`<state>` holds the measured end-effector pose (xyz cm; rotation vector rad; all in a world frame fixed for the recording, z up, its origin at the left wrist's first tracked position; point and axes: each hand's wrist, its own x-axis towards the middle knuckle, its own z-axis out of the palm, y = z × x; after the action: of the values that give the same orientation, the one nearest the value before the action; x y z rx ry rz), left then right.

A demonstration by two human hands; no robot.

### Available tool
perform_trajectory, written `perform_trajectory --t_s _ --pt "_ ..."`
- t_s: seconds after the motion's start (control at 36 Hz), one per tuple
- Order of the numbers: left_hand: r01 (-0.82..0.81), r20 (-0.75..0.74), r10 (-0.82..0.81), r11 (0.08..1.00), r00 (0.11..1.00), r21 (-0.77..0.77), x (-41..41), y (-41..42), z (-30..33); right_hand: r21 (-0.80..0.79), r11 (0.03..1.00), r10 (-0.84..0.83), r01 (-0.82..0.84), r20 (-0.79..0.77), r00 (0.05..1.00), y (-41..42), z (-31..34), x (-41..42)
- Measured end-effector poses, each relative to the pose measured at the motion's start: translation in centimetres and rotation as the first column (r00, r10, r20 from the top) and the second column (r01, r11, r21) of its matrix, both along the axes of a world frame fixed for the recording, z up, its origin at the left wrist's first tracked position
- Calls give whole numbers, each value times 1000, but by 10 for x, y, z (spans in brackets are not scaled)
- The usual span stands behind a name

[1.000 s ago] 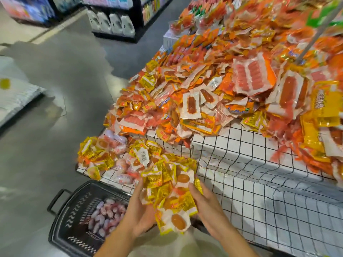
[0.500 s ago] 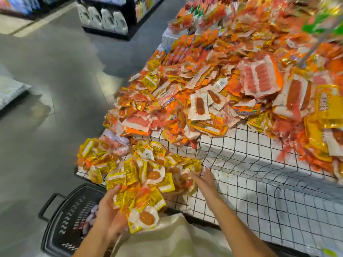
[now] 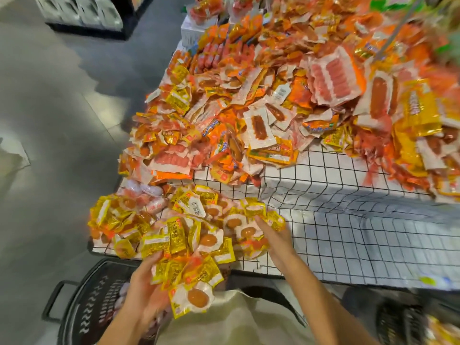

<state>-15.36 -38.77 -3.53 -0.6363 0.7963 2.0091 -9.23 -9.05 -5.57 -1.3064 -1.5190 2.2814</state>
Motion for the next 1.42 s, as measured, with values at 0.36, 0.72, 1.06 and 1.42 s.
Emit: perform_trajectory --t_s 0.36,0.72,1.06,1.42 --pt "171 -4 -172 978 985 120 -16 48 -4 -173 967 -198 186 -57 978 25 39 79" --pt "208 -149 -215 976 965 -63 7 100 12 -279 906 -359 318 -106 927 54 41 143" --pt "361 -190 -376 926 907 -110 126 221 52 -222 871 -483 438 -224 847 126 45 300" --pt "609 -163 -648 758 744 -234 294 392 33 -207 626 -779 751 -145 610 191 39 499"
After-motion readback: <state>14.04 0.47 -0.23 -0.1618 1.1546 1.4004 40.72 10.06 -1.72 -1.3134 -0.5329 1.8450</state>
